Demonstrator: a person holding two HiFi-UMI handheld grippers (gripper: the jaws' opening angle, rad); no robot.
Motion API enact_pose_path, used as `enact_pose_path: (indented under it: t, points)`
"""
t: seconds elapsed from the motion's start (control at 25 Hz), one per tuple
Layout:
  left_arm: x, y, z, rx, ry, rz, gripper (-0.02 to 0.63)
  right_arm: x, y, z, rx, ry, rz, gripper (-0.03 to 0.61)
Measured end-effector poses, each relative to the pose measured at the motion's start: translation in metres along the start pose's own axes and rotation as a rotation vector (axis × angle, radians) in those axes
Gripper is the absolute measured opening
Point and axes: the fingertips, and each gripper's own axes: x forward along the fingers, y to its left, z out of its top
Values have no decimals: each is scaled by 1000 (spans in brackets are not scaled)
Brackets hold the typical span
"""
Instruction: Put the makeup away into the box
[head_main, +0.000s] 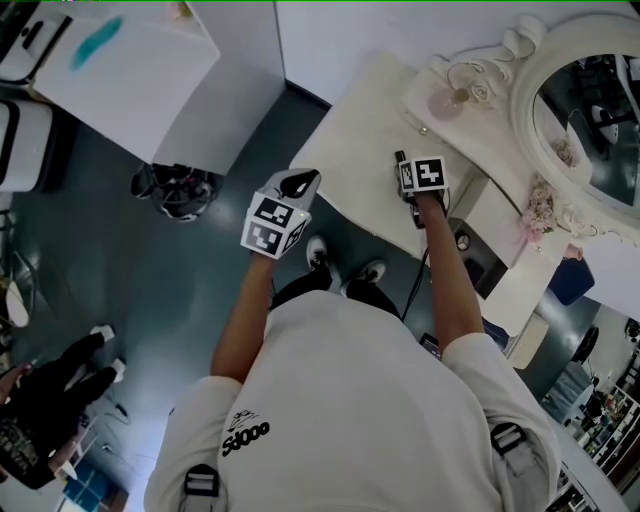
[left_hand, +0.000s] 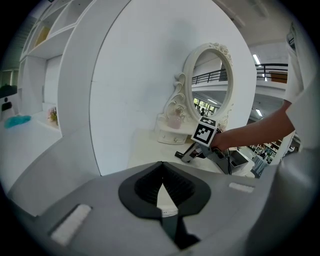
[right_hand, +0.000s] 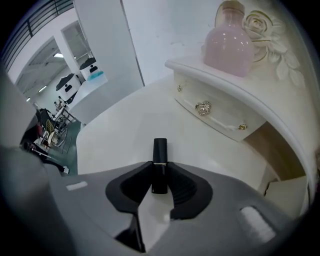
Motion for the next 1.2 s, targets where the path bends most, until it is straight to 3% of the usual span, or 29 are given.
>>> enact_pose_path:
  t: [0.24,0.56,0.92,1.2]
  points:
    - [4,-4,5,16,-4,-15,19,-14,2,-7,-7,-16,24,95]
    - [30,-38,40,106,-41,-72,19,-90,-16,-13,30,-172,51,95]
    - [66,-127,96,248,-98,-213,18,-199,-58,-37,94,-398,6,95]
    - [105,-220,121,348,-109,-366,18,-266,-109,-98,173,-499,-85,95]
